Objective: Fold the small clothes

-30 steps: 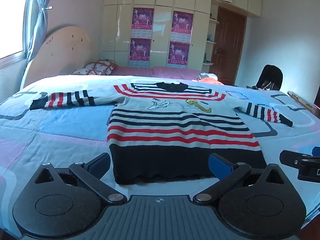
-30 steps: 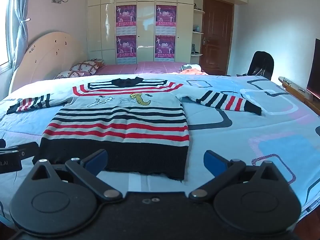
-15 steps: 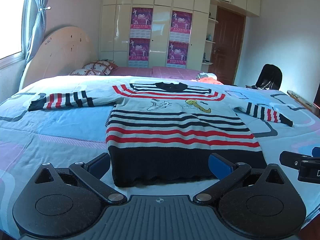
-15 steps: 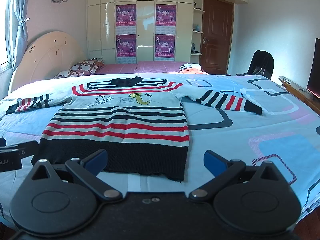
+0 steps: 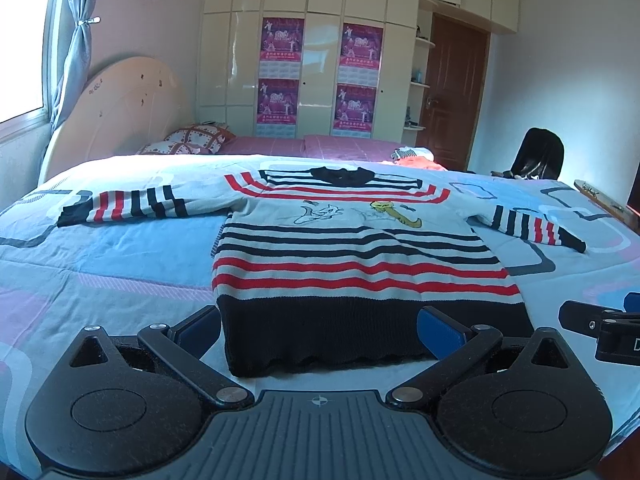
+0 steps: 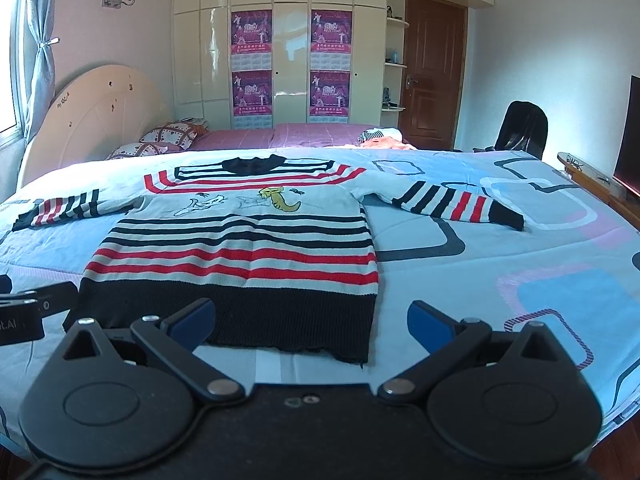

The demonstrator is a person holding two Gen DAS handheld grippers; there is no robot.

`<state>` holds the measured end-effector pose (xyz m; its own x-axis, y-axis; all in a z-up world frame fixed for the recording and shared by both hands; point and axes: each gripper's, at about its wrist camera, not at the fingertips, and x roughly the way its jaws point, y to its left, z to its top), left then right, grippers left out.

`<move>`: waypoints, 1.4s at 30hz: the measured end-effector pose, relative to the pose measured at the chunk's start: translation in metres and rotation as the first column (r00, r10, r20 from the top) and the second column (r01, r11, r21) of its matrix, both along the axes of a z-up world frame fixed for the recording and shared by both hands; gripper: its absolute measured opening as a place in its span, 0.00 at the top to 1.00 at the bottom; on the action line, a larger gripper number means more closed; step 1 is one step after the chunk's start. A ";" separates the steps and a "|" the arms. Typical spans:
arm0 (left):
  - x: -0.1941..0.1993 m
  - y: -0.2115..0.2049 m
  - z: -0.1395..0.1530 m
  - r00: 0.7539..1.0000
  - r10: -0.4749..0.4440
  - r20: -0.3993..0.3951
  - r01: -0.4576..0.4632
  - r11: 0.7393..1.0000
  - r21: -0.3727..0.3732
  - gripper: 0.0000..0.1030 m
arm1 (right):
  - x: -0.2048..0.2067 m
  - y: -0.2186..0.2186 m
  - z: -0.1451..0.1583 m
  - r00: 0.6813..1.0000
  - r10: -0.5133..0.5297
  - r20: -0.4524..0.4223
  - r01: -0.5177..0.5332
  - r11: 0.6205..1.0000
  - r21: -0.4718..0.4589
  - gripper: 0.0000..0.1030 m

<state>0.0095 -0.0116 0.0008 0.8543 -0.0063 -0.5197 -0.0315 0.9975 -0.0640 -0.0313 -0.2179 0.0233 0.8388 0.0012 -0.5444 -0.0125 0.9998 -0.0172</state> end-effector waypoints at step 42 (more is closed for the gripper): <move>0.001 0.002 -0.002 1.000 0.002 -0.003 -0.002 1.000 -0.004 0.00 | 0.003 0.002 -0.001 1.000 0.004 -0.001 -0.004 1.000 -0.001 0.00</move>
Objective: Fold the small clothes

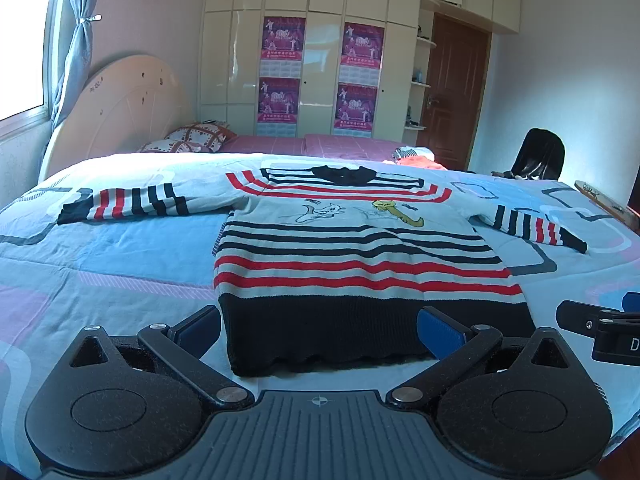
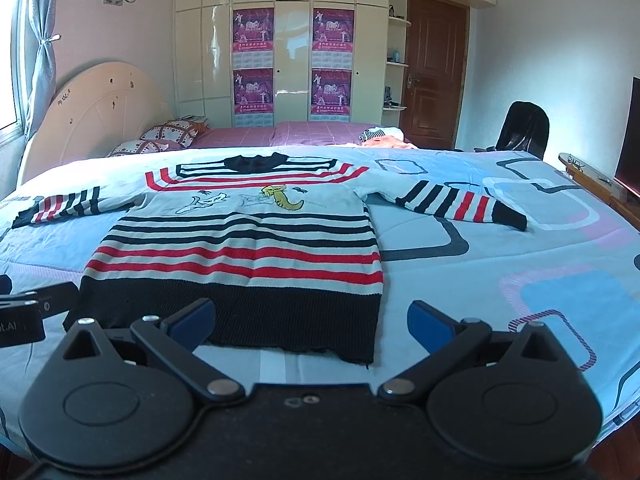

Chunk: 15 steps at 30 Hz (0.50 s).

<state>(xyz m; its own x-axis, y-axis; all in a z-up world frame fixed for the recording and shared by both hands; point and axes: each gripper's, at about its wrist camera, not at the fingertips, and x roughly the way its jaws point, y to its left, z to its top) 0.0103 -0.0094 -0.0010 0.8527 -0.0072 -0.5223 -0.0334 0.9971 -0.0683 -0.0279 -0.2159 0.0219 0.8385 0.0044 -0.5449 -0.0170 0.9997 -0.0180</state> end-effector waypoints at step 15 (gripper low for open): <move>0.002 0.002 -0.001 1.000 0.000 -0.009 0.000 1.000 -0.002 0.00 | 0.002 0.001 -0.003 1.000 -0.003 -0.006 0.003 1.000 0.003 0.01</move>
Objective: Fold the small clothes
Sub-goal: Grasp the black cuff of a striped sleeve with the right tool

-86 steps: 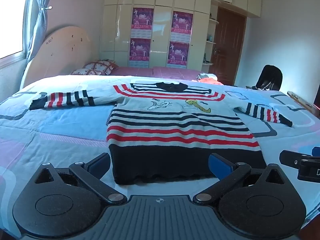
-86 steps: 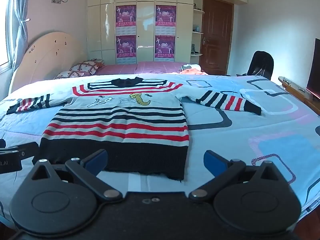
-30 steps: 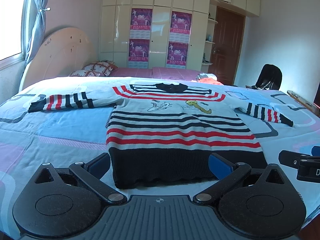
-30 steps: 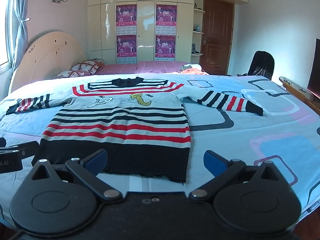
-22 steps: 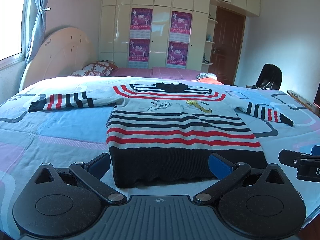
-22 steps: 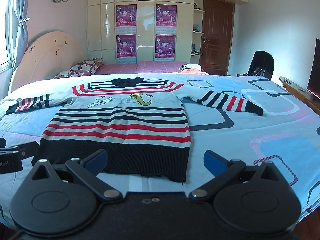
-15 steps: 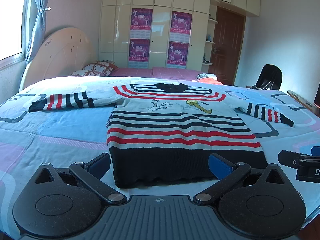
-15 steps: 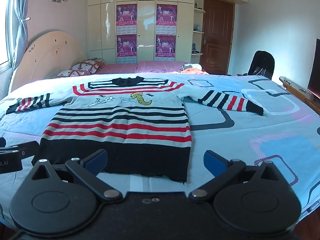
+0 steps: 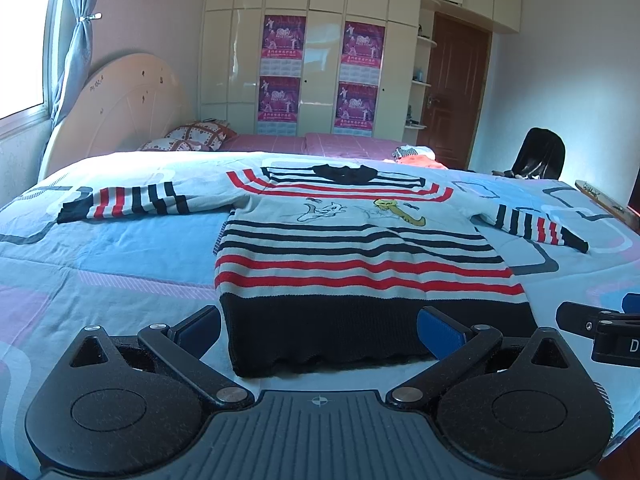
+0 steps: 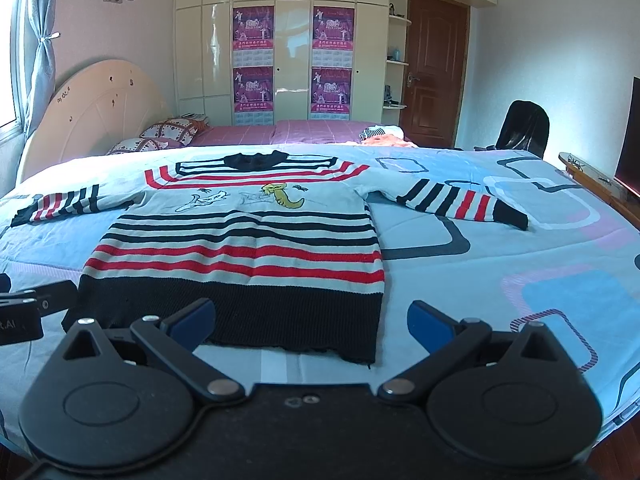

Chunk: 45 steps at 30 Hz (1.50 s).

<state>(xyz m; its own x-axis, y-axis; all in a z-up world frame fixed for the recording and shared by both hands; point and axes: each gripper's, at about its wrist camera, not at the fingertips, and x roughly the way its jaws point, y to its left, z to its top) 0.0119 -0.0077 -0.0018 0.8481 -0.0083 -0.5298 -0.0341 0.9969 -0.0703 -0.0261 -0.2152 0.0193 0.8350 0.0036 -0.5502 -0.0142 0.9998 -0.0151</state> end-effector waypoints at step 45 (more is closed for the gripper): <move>0.332 -0.048 -0.066 0.965 0.220 -0.140 -0.230 0.971 -0.065 0.00 | 0.312 -0.355 -0.118 0.814 -0.557 -0.166 0.552 0.651 0.522 0.92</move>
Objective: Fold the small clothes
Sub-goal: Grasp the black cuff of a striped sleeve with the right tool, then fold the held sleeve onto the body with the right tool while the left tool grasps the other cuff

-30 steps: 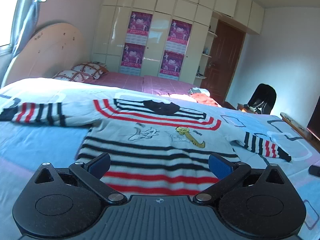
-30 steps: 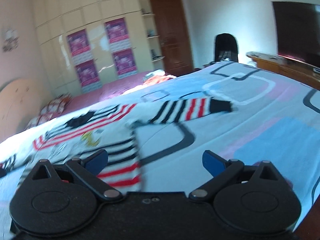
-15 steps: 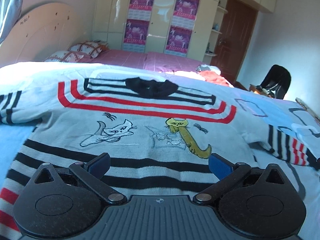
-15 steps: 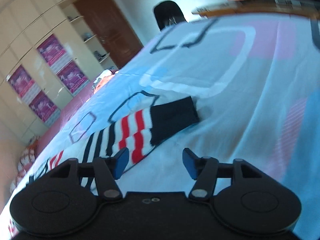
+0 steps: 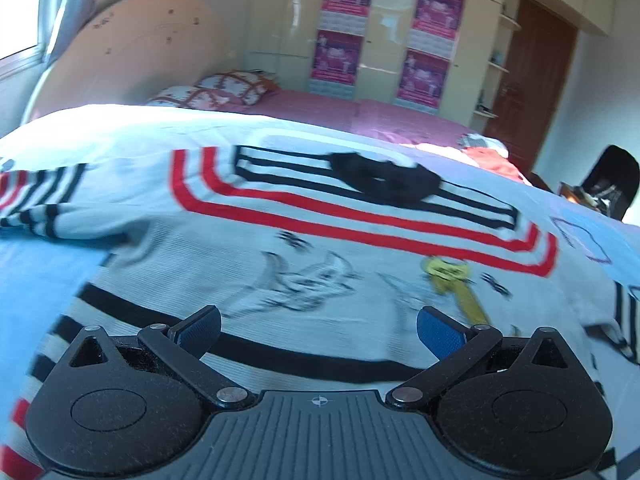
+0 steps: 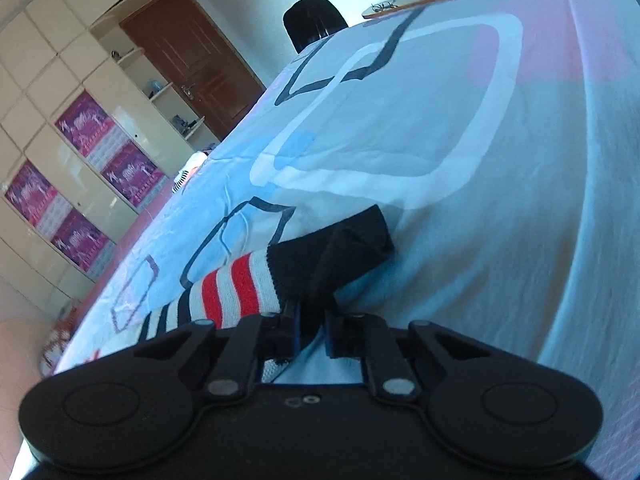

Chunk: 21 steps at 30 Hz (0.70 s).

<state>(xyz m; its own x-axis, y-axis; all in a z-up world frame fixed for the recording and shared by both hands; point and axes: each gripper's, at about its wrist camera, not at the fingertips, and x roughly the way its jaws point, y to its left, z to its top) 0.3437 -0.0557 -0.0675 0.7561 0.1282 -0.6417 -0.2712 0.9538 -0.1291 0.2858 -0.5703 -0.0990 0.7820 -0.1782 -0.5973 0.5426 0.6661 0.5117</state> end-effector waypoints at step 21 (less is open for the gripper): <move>-0.019 0.182 -0.005 0.996 0.082 -0.024 -0.082 0.997 0.007 0.00 | 0.072 0.301 0.096 0.832 0.549 0.079 -0.500 0.804 -0.322 0.93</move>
<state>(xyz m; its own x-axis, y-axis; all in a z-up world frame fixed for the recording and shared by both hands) 0.3247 0.1264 -0.0727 0.7274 0.1929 -0.6585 -0.3515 0.9290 -0.1162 0.3576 -0.2691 -0.0034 0.8833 0.1496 -0.4444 -0.0043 0.9503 0.3113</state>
